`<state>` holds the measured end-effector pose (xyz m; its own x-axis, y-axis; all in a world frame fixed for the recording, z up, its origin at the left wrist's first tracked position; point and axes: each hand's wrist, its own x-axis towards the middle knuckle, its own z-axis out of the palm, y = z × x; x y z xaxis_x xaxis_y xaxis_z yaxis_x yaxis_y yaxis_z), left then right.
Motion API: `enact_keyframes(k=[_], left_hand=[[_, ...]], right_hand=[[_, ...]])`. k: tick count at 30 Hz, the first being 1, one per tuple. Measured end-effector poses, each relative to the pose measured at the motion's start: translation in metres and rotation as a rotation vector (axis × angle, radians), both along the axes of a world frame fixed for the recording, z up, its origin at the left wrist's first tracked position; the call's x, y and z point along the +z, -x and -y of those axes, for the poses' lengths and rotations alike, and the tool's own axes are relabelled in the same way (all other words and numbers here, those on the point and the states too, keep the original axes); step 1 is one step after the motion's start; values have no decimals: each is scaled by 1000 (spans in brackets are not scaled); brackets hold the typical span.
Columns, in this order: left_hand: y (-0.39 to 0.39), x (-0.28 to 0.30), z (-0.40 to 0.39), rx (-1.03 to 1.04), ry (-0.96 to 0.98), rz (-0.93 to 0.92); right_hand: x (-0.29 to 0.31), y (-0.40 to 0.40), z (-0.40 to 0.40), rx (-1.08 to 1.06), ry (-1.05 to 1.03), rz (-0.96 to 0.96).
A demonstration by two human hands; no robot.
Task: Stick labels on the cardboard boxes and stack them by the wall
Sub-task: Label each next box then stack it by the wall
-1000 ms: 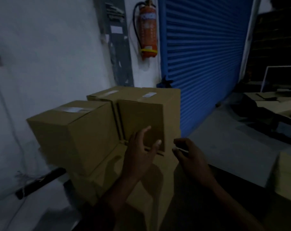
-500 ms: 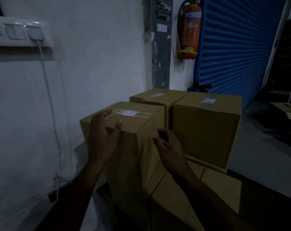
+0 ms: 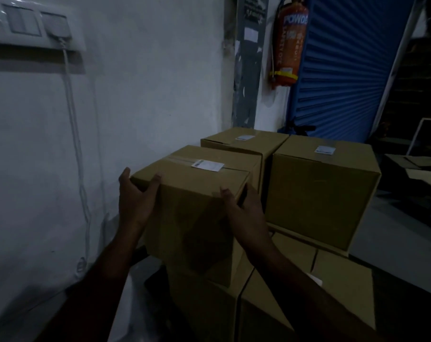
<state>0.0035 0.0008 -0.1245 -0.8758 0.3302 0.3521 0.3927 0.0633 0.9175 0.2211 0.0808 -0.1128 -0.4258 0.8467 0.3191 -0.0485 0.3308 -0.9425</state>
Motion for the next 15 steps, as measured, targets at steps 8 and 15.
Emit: enact_keyframes(k=[8, 15], left_hand=[[-33, 9, 38, -30, -124, -97], [-125, 27, 60, -11, -180, -112]], right_hand=[[12, -41, 10, 49, 90, -50], [12, -125, 26, -28, 92, -98]])
